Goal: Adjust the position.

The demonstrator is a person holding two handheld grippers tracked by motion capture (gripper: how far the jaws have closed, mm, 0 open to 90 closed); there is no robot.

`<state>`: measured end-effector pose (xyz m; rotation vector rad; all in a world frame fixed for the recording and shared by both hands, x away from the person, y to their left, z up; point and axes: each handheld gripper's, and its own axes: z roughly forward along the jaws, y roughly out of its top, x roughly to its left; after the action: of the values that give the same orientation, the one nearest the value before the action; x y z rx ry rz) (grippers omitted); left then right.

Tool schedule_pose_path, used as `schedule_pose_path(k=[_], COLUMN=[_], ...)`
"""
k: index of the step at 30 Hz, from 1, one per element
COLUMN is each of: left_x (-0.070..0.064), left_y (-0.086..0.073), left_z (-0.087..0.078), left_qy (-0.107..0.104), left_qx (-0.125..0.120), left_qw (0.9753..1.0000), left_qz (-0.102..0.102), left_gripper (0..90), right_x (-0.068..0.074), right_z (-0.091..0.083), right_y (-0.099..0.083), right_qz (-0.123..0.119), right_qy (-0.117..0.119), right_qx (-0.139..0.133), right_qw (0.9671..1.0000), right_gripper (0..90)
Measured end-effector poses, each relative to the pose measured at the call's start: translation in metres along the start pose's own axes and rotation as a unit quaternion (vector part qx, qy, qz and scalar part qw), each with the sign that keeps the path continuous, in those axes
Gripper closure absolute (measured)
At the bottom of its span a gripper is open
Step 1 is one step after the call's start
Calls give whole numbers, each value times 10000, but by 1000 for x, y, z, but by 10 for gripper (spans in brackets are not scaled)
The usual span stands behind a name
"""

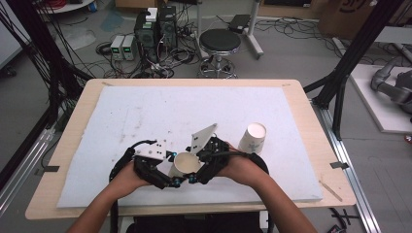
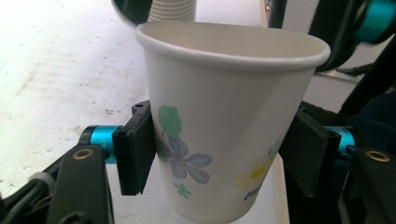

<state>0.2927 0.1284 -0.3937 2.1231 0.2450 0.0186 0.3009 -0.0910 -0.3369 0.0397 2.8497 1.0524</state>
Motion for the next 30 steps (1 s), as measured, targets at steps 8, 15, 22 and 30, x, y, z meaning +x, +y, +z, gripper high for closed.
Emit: schedule_pose_path(k=[8,15,22,30], left_x=[3,8,11,11], left_y=[-16,-26,-42,-51], left_z=[-4,-12,-28,-40], left_qy=[304,775,1538,1879], left_qx=[-398,-816,-1245,-1519], left_qw=[9982,9920,9777,9680], left_qz=[-322,-565,-698,-674], left_gripper=[328,328,328,327], right_x=[5,12,21,30], right_z=[-32,-53,-51,-43], right_y=[-26,-61,-100,-120], right_qz=[397,891,1369,1546], right_qy=[-342,-774,-1225,-1499], right_qx=[-1029,-1543,-2150,-2276], right_qw=[9933,9809,9592,9496], right_gripper=[206,206,206,206])
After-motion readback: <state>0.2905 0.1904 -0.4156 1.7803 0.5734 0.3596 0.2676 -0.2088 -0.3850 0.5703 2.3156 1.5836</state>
